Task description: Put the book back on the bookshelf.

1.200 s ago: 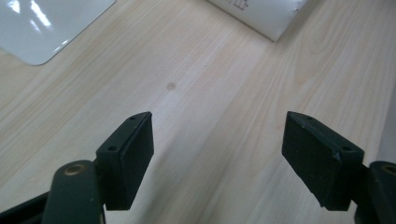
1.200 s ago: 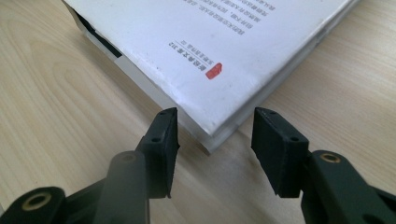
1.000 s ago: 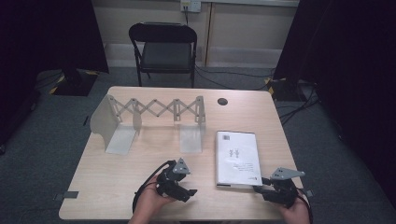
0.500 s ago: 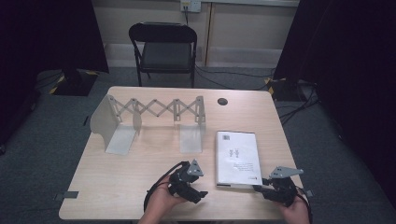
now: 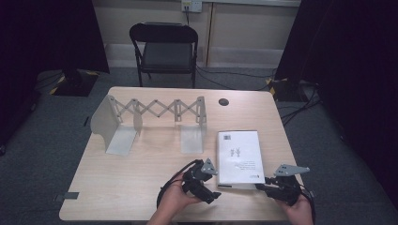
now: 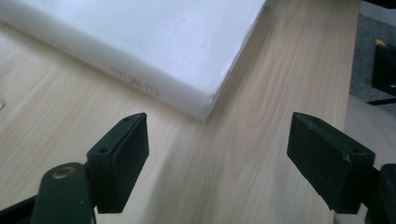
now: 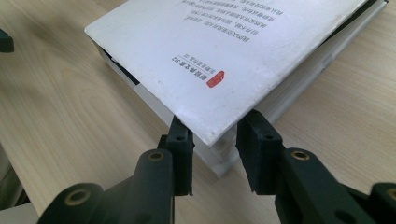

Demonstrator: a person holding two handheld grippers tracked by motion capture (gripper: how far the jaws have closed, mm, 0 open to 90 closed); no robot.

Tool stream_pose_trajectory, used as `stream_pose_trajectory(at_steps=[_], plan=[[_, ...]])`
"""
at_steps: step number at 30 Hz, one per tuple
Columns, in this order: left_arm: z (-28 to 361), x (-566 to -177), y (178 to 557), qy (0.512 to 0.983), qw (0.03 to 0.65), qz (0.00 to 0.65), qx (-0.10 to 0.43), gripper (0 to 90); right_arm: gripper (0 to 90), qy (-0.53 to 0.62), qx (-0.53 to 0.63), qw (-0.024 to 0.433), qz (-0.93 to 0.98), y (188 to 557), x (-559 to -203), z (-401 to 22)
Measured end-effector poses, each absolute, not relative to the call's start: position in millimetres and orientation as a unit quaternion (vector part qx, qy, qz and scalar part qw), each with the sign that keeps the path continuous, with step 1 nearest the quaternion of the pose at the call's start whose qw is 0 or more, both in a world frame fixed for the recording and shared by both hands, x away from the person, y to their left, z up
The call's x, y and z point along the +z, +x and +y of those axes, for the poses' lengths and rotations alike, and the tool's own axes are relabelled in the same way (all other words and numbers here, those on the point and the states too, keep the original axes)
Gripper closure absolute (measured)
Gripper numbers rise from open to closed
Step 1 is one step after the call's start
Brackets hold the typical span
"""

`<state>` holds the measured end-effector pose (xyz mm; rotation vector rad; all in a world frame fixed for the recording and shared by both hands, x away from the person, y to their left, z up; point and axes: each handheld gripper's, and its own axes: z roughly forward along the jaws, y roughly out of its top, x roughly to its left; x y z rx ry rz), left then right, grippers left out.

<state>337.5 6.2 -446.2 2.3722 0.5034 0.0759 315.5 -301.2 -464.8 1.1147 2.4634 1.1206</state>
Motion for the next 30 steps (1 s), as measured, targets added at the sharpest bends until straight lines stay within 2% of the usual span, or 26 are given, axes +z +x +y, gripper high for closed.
stream_pose_trajectory(at_steps=[16,30], plan=[[-37.0,-442.0,350.5,0.924,0.344,0.157,0.058,17.9,67.9,0.378,0.382,0.103,0.837,316.6,-460.0,-301.0],[-63.4,-443.4,358.1,0.926,0.336,0.155,0.079,16.3,68.1,0.374,0.383,0.101,0.838,318.1,-455.2,-300.4]])
